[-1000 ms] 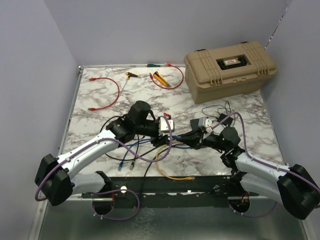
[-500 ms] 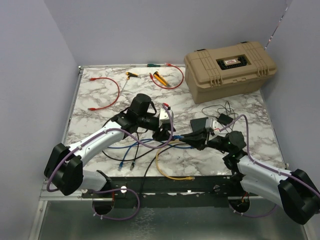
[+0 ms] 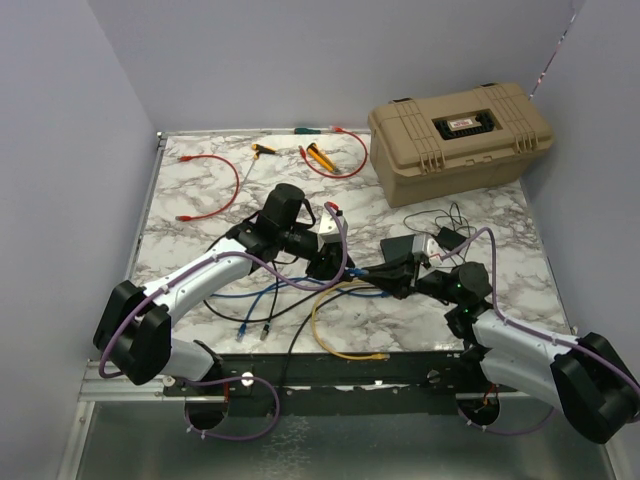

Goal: Insert the plug into the switch port
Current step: Pick up the connector from the center of the board.

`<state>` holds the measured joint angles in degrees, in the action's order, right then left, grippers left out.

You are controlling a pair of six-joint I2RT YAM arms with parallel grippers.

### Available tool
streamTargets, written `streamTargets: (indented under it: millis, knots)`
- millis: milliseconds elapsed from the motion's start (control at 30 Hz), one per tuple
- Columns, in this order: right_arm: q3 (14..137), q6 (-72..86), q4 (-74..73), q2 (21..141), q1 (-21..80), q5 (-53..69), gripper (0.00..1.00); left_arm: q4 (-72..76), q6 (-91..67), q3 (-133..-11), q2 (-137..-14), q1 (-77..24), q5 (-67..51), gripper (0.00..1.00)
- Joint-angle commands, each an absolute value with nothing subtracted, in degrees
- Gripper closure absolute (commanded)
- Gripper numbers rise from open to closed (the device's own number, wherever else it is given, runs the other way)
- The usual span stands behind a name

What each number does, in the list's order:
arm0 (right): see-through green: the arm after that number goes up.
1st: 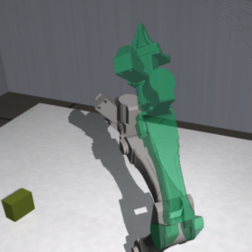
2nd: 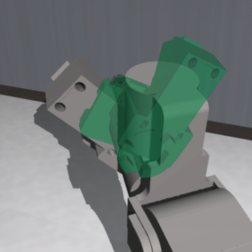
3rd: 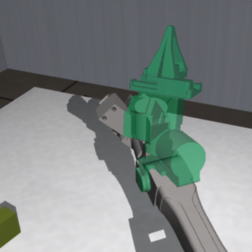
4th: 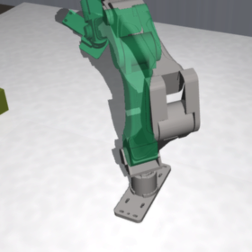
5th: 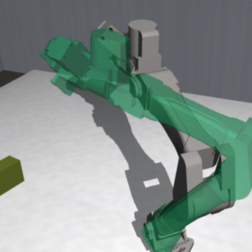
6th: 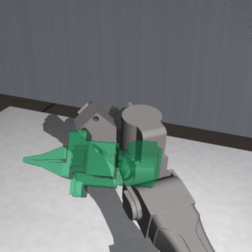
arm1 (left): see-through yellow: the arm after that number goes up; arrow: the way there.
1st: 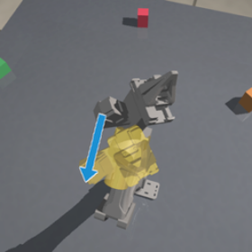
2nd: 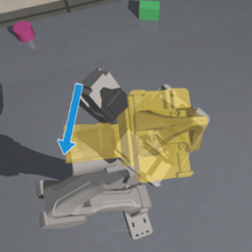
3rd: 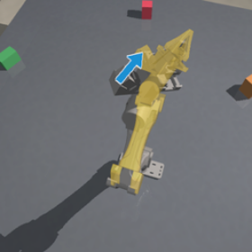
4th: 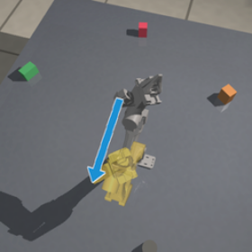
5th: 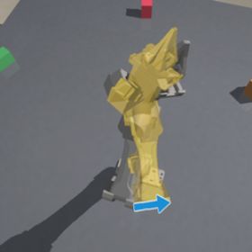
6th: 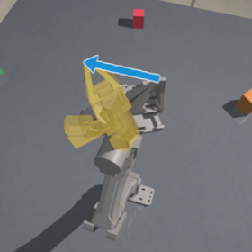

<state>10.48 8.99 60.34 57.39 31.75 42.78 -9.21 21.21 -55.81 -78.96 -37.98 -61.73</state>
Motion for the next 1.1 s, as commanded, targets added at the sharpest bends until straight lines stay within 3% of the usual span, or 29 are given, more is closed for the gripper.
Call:
streamTargets:
  millis: [0, 233, 467, 600, 733, 900, 1067]
  knots:
    - [9.93, 9.71, 63.48, 58.39, 31.38, 44.18, 0.99, -8.23, 21.12, -57.11, -79.52, -37.88, -64.77, 0.64]
    - [10.02, 10.15, 64.24, 59.47, 31.18, 44.54, 0.99, -7.65, 20.17, -57.30, -79.85, -38.04, -64.94, 0.71]
    - [10.02, 10.54, 64.14, 59.82, 31.11, 44.24, 0.99, -7.23, 19.14, -57.52, -80.71, -38.73, -63.45, 0.95]
    - [10.24, 10.52, 61.12, 59.15, 31.02, 42.51, 0.97, -4.44, 16.81, -56.63, -79.73, -38.84, -57.12, 1.00]
    - [10.54, 11.04, 57.25, 57.62, 31.03, 40.45, 0.82, 1.13, 12.63, -54.51, -78.52, -38.93, -48.85, 1.00]
    - [10.37, 13.67, 53.64, 56.21, 30.92, 33.02, 0.49, 18.25, 1.02, -49.59, -78.32, -38.91, -37.11, 1.00]
    - [11.27, 14.82, 48.04, 54.98, 30.94, 27.63, 0.31, 24.23, -2.44, -47.62, -81.53, -38.91, -33.46, 1.00]
